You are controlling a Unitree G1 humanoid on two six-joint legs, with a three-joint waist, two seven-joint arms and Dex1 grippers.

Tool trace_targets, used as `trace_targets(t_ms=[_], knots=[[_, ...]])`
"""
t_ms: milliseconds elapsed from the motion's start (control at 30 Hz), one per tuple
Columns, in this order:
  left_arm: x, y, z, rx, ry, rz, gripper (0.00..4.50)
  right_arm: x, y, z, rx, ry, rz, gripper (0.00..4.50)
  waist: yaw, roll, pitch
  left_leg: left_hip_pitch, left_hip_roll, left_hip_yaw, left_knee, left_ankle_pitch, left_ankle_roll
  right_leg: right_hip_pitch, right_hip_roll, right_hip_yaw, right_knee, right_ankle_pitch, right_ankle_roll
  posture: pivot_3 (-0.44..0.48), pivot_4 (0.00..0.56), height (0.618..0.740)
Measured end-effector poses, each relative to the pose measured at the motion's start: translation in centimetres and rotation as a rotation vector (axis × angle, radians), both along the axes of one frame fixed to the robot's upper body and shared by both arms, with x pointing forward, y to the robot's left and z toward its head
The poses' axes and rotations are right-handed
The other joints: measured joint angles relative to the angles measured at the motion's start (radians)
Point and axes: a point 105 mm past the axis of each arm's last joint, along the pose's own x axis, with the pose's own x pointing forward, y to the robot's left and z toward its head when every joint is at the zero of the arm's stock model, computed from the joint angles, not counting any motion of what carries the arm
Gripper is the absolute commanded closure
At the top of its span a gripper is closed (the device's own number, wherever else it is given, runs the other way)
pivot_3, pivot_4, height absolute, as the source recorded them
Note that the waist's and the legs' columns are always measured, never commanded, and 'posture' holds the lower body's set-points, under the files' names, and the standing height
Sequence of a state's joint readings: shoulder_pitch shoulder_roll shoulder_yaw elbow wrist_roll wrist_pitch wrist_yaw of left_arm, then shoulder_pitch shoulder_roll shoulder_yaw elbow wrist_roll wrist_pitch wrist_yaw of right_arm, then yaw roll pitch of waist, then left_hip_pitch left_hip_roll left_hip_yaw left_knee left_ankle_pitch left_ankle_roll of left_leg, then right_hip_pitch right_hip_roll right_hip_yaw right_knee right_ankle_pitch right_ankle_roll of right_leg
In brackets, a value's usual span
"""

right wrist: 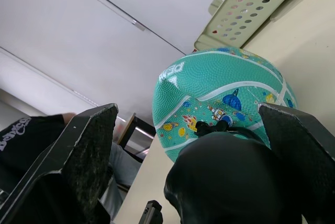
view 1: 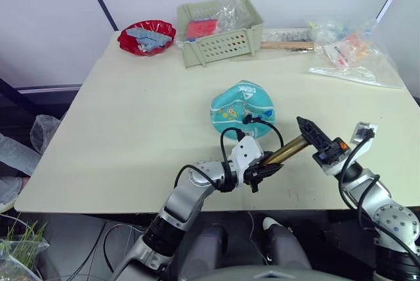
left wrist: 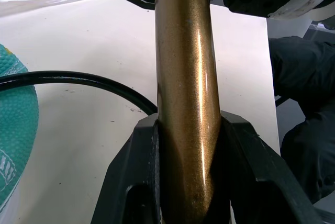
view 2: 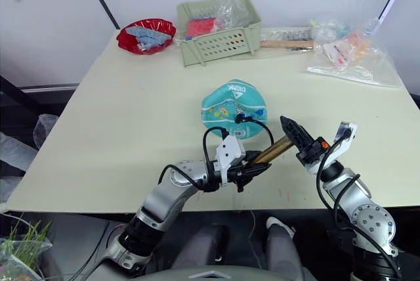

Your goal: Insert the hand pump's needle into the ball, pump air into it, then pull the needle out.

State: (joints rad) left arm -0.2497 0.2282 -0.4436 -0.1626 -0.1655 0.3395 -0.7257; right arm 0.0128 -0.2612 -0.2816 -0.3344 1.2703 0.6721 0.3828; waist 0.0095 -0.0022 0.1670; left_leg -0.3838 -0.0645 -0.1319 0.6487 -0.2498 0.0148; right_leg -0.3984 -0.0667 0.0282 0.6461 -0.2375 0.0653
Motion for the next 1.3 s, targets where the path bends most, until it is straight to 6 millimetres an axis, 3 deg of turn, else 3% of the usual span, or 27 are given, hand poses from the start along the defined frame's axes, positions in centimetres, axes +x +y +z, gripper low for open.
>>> trace_targets(t_ms=[33, 100, 267, 833, 900, 1100, 1200, 1300], knots=[[0.0, 0.0, -0.1, 0.002, 0.001, 0.001, 3.44, 0.0, -0.1, 0.0, -0.006, 0.0, 0.0, 0.0, 0.0, 0.0, 0.0, 0.0, 0.0, 0.0, 0.0, 0.0, 0.0, 0.0, 0.0, 0.0, 0.0, 0.0, 0.0, 0.0, 0.15, 0.74], [0.0, 0.0, -0.1, 0.001, 0.0, 0.001, 3.44, 0.0, -0.1, 0.0, -0.006, 0.0, 0.0, 0.56, 0.0, 0.0, 0.0, 0.0, 0.0, 0.0, 0.0, 0.0, 0.0, 0.0, 0.0, 0.0, 0.0, 0.0, 0.0, 0.0, 0.15, 0.74], [-0.2, -0.1, 0.0, -0.011, -0.004, -0.008, 3.44, 0.2, -0.3, -0.5, -0.045, 0.01, -0.017, 2.63, 0.0, 0.0, 0.0, 0.0, 0.0, 0.0, 0.0, 0.0, 0.0, 0.0, 0.0, 0.0, 0.0, 0.0, 0.0, 0.0, 0.15, 0.74], [-0.3, -0.1, -0.3, -0.008, 0.01, -0.004, 3.44, 0.3, -0.2, -0.6, -0.066, -0.013, -0.01, 2.83, 0.0, 0.0, 0.0, 0.0, 0.0, 0.0, 0.0, 0.0, 0.0, 0.0, 0.0, 0.0, 0.0, 0.0, 0.0, 0.0, 0.15, 0.74], [-0.2, -0.1, -0.3, -0.007, 0.013, -0.002, 2.41, 0.3, -0.2, -0.6, -0.066, -0.015, -0.013, 2.83, 0.0, 0.0, 0.0, 0.0, 0.0, 0.0, 0.0, 0.0, 0.0, 0.0, 0.0, 0.0, 0.0, 0.0, 0.0, 0.0, 0.15, 0.74], [0.1, 0.6, -1.4, 0.021, 0.057, 0.016, 0.06, 0.6, -0.3, -0.4, -0.104, -0.034, -0.03, 2.83, -0.002, 0.0, 0.0, 0.0, 0.0, 0.0, 0.0, 0.0, 0.0, 0.0, 0.0, 0.0, 0.0, 0.0, 0.0, 0.0, 0.15, 0.74], [-0.2, 1.3, -1.9, 0.042, 0.101, -0.018, 0.06, 0.9, -0.2, 0.2, -0.163, -0.063, -0.034, 2.83, -0.007, 0.001, 0.0, 0.0, 0.0, 0.0, 0.0, 0.0, 0.0, -0.001, 0.0, 0.0, 0.0, 0.0, 0.0, 0.0, 0.15, 0.74], [-0.2, 2.9, -1.9, 0.079, 0.131, -0.069, 0.06, 0.9, 0.5, 2.1, -0.285, -0.166, 0.004, 2.83, -0.02, 0.001, 0.001, 0.0, 0.001, 0.0, 0.0, 0.0, 0.0, -0.001, 0.001, -0.001, 0.0, 0.0, 0.0, 0.0, 0.15, 0.74]])
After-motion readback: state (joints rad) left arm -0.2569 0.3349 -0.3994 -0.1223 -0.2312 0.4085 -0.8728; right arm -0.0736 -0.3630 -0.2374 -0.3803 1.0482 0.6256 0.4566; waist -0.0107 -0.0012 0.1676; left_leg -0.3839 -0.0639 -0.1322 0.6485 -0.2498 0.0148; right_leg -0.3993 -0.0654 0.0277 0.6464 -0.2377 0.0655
